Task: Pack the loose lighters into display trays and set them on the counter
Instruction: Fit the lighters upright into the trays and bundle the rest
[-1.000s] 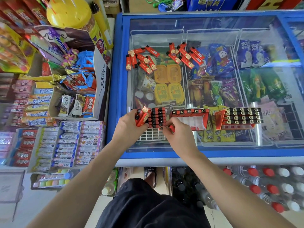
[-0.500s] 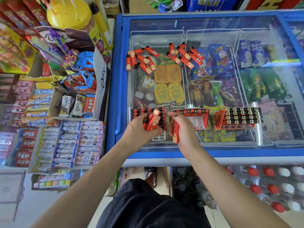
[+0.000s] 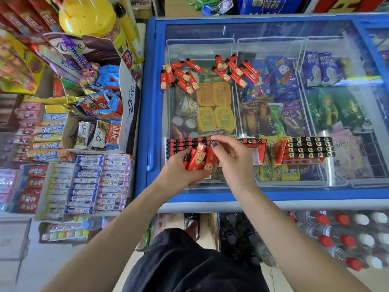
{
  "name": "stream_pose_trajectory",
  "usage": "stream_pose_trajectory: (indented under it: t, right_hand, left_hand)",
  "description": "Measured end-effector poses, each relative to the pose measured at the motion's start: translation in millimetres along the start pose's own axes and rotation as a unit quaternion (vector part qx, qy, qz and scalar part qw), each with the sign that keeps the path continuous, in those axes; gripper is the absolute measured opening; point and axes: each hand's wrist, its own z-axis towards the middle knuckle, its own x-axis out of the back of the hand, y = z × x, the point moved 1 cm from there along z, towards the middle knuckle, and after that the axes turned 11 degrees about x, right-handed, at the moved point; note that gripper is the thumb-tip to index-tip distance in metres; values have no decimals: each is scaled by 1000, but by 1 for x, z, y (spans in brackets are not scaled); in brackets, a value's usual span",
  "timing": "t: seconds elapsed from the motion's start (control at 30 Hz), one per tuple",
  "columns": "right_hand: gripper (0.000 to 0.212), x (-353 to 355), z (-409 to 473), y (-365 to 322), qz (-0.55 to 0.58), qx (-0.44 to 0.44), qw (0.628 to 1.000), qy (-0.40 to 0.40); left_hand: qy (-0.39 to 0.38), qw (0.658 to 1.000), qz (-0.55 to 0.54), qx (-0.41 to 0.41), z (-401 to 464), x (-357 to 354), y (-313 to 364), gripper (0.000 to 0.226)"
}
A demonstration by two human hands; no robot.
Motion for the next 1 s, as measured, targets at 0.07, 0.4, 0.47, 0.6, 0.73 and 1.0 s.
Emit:
stream_pose_trajectory:
  t: [0.07, 0.4, 0.47, 0.6, 0.73, 1.0]
  right_hand:
    - [21, 6, 4, -1, -52, 27, 997, -55]
    - [18, 10, 6, 10, -232, 164, 933, -220]
    - [18, 6, 2, 20, -288, 219, 897, -252]
    - [15, -4, -7, 43, -372, 289, 843, -259]
    - [15, -10, -10, 59, -407, 334, 814, -246]
    - [17, -17, -5, 56, -434, 378, 792, -205]
  left_hand:
    - [25, 999, 34, -7, 1, 9, -2, 28]
    - [140, 984, 102, -24, 10, 40, -8, 15]
    - [148, 983, 102, -21, 12, 41, -9, 15]
    - [159, 981, 108, -18, 15, 39, -11, 14]
    - [159, 981, 114, -8, 17, 38, -13, 15]
    - [151, 982, 110, -3, 20, 39, -14, 16]
